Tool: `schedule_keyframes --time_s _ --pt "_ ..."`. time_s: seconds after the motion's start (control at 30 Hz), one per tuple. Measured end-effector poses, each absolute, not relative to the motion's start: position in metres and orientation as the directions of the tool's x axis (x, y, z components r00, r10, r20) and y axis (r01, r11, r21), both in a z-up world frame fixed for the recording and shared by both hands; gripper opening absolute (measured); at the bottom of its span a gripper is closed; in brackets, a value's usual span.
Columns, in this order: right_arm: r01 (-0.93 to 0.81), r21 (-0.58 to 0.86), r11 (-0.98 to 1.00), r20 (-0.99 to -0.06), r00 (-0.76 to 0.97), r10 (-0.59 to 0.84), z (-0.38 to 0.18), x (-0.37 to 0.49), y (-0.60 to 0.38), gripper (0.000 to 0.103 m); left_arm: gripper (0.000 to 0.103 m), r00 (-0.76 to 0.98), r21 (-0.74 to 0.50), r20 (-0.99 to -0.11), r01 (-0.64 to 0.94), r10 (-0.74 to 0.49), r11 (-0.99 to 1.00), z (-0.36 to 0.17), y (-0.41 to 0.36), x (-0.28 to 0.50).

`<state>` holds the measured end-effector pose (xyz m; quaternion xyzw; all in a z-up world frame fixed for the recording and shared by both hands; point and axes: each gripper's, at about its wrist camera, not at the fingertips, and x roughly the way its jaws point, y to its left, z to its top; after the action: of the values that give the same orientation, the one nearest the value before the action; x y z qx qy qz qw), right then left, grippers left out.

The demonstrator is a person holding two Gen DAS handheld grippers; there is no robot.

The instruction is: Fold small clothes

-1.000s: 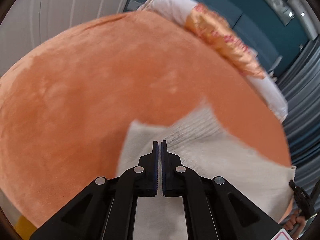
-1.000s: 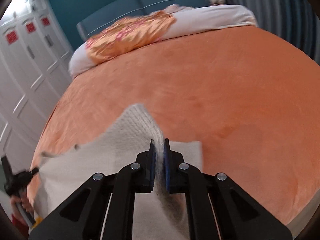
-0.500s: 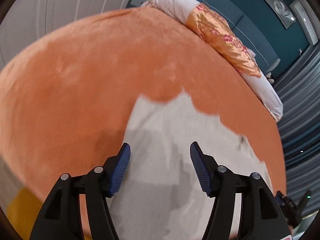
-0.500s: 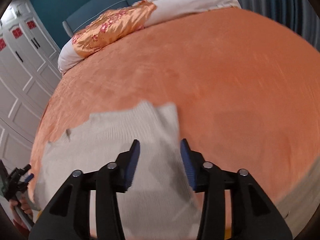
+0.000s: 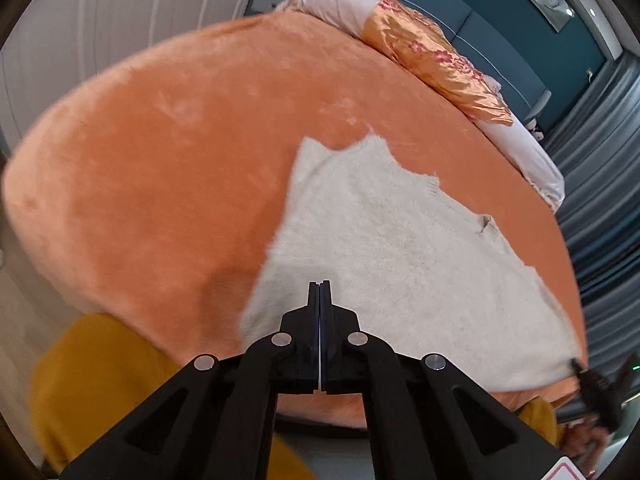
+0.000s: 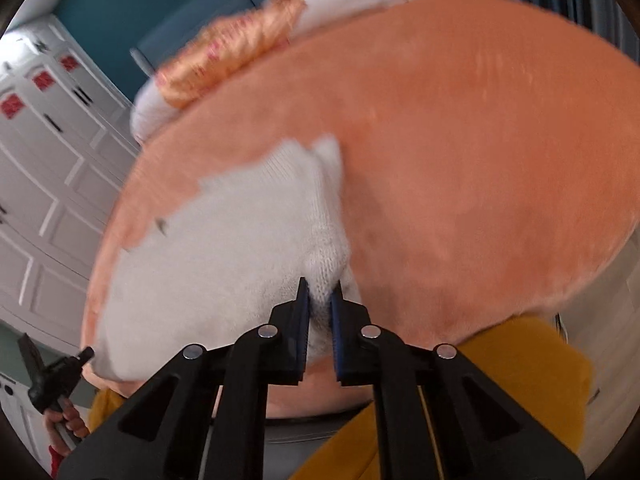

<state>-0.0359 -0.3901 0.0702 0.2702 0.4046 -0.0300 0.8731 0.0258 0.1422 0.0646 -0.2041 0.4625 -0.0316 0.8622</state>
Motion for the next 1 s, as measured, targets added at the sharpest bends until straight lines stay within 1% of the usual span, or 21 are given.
schedule_keyframes --time_s 0.03,0.07,0.13,0.17,0.23,0.3,0.33,0.4,0.43,0.57,0.6,0.63,0.67,0.77,0.83,0.87,0.9,0.97,1.0 --pt "0.265 0.449 0.853 -0.719 0.674 0.169 0.074 -0.041 -0.39 0.008 0.0 0.567 -0.374 -0.79 -0.147 -0.232 0.916 0.065 0.149 0.018" --pt "0.264 0.432 0.862 -0.735 0.657 0.168 0.071 -0.045 -0.39 0.008 0.0 0.562 -0.368 -0.796 -0.157 -0.224 0.916 0.062 0.153 0.014" --pt "0.287 0.385 0.877 -0.79 0.593 0.153 0.053 -0.044 -0.39 0.008 0.0 0.519 -0.338 -0.831 -0.187 -0.199 0.923 0.045 0.163 0.005" --pt "0.312 0.36 0.879 -0.831 0.535 0.151 0.032 -0.041 -0.391 0.008 0.0 0.507 -0.337 -0.839 -0.202 -0.197 0.92 0.038 0.167 0.0" --pt "0.349 0.363 0.864 -0.855 0.493 0.16 0.012 -0.039 -0.393 0.008 0.0 0.533 -0.427 -0.807 -0.227 -0.255 0.875 0.036 0.178 -0.006" --pt "0.343 0.39 0.855 -0.833 0.527 0.168 0.016 -0.038 -0.392 0.009 0.001 0.586 -0.482 -0.76 -0.215 -0.283 0.849 0.047 0.179 -0.005" --pt "0.331 0.405 0.852 -0.818 0.547 0.176 0.021 -0.035 -0.392 0.009 0.005 0.598 -0.489 -0.748 -0.205 -0.287 0.848 0.051 0.178 -0.001" --pt "0.33 0.395 0.857 -0.823 0.542 0.17 0.021 -0.031 -0.392 0.009 0.044 0.589 -0.485 -0.75 -0.179 -0.301 0.856 0.053 0.172 0.012" --pt "0.335 0.387 0.859 -0.829 0.533 0.166 0.017 -0.028 -0.391 0.009 0.05 0.587 -0.468 -0.757 -0.178 -0.288 0.866 0.051 0.168 0.019" --pt "0.347 0.392 0.852 -0.829 0.534 0.164 0.012 -0.032 -0.394 0.01 0.056 0.553 -0.436 -0.783 -0.159 -0.286 0.886 0.039 0.157 0.036" --pt "0.347 0.394 0.851 -0.828 0.535 0.165 0.013 -0.036 -0.393 0.01 0.055 0.543 -0.44 -0.786 -0.155 -0.296 0.884 0.033 0.155 0.04" --pt "0.348 0.392 0.851 -0.829 0.534 0.164 0.012 -0.034 -0.392 0.01 0.047 0.541 -0.455 -0.78 -0.143 -0.316 0.879 0.03 0.156 0.038" --pt "0.348 0.39 0.853 -0.831 0.532 0.162 0.012 -0.032 -0.391 0.01 0.006 0.538 -0.466 -0.775 -0.132 -0.332 0.875 0.029 0.157 0.037" --pt "0.329 0.384 0.863 -0.813 0.564 0.147 0.028 -0.04 -0.389 0.01 0.007 0.581 -0.46 -0.746 -0.095 -0.326 0.883 0.052 0.16 0.02" --pt "0.307 0.412 0.858 -0.779 0.608 0.157 0.044 -0.047 -0.39 0.01 0.006 0.584 -0.447 -0.745 -0.078 -0.322 0.891 0.065 0.164 0.006" --pt "0.302 0.41 0.861 -0.778 0.609 0.157 0.048 -0.048 -0.391 0.01 0.006 0.573 -0.432 -0.756 -0.074 -0.316 0.899 0.068 0.166 -0.002" --pt "0.305 0.392 0.868 -0.792 0.591 0.15 0.047 -0.047 -0.391 0.009 0.006 0.558 -0.415 -0.771 -0.076 -0.306 0.907 0.065 0.168 -0.005" --pt "0.327 0.308 0.893 -0.857 0.504 0.111 0.028 -0.039 -0.392 0.009 0.006 0.504 -0.365 -0.822 -0.11 -0.265 0.924 0.042 0.171 -0.008" --pt "0.338 0.275 0.9 -0.885 0.455 0.1 0.015 -0.034 -0.392 0.009 0.006 0.479 -0.372 -0.836 -0.134 -0.269 0.918 0.031 0.173 -0.005"
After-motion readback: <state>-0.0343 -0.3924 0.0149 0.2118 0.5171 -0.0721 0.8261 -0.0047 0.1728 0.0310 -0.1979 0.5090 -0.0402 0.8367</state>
